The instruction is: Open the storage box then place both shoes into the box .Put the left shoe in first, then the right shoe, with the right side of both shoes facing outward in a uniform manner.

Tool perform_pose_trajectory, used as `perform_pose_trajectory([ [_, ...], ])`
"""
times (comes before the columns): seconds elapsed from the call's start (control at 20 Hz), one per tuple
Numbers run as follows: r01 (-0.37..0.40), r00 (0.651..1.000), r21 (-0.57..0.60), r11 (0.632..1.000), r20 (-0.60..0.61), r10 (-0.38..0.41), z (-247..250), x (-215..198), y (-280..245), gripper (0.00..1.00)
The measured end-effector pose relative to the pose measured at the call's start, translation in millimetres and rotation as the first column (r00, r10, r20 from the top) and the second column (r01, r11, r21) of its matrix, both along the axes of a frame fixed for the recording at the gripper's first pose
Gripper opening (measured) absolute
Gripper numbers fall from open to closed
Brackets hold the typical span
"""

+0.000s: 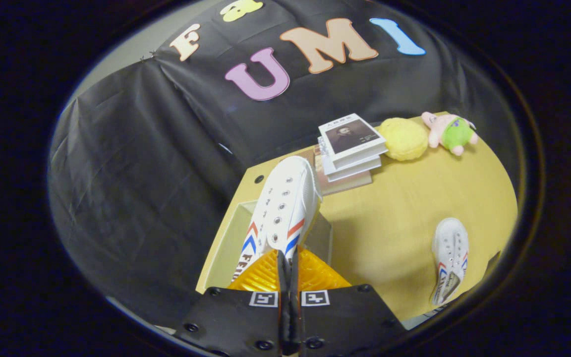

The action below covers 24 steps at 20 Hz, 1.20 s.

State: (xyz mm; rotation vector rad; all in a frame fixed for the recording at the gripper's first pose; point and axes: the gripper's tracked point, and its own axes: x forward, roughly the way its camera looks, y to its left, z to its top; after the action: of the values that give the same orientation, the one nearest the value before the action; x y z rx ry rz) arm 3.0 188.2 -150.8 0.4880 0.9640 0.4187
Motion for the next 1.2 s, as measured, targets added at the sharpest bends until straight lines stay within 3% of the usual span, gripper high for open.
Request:
perform_pose_trajectory([
  [0.35,-0.081,0.996,-0.018,0.997,-0.051,0.080,-34,-15,67,0.03],
  [1.2,-0.161,0.955,-0.136,0.978,-0.272,0.120,-123,-37,140,0.03],
])
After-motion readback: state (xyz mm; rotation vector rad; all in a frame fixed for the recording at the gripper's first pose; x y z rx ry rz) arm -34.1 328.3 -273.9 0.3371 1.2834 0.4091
